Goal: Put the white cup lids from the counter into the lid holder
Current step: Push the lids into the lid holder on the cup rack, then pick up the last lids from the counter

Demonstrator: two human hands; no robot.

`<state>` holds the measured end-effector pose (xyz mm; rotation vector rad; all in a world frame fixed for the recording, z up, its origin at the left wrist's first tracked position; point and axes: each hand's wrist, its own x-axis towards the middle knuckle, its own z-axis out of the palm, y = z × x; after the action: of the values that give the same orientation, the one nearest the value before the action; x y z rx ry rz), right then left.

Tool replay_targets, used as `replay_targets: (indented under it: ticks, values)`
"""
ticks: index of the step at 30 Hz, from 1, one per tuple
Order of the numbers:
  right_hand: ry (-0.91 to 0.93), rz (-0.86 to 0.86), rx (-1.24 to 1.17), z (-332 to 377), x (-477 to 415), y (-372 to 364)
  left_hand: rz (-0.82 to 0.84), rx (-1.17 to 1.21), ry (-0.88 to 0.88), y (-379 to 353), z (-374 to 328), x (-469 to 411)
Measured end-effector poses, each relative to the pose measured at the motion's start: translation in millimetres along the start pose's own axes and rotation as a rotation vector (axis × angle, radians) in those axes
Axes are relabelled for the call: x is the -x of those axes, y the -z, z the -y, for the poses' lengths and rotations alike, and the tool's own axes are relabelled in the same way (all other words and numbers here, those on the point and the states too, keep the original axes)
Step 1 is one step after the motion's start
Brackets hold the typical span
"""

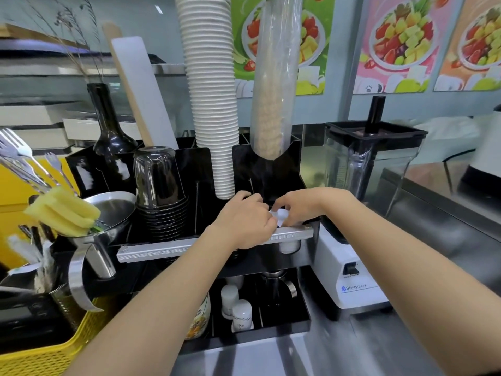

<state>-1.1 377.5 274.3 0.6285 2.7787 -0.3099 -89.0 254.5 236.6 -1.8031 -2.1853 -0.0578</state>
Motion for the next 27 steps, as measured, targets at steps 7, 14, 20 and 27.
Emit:
replay_targets:
  ticks: [7,14,20,27]
  values:
    - [-0.001,0.018,0.010,1,-1,1,-0.007,0.019,-0.025,-3,1,-2]
    - [0.026,-0.215,0.039,-8,6,-11,-0.036,-0.020,-0.032,-5,0,1]
    - [0.106,-0.525,-0.125,-2,42,-29,-0.240,0.081,0.014,-4,-2,19]
    - [0.322,-0.854,-0.323,43,86,-72,-0.411,0.245,0.150,2,-6,110]
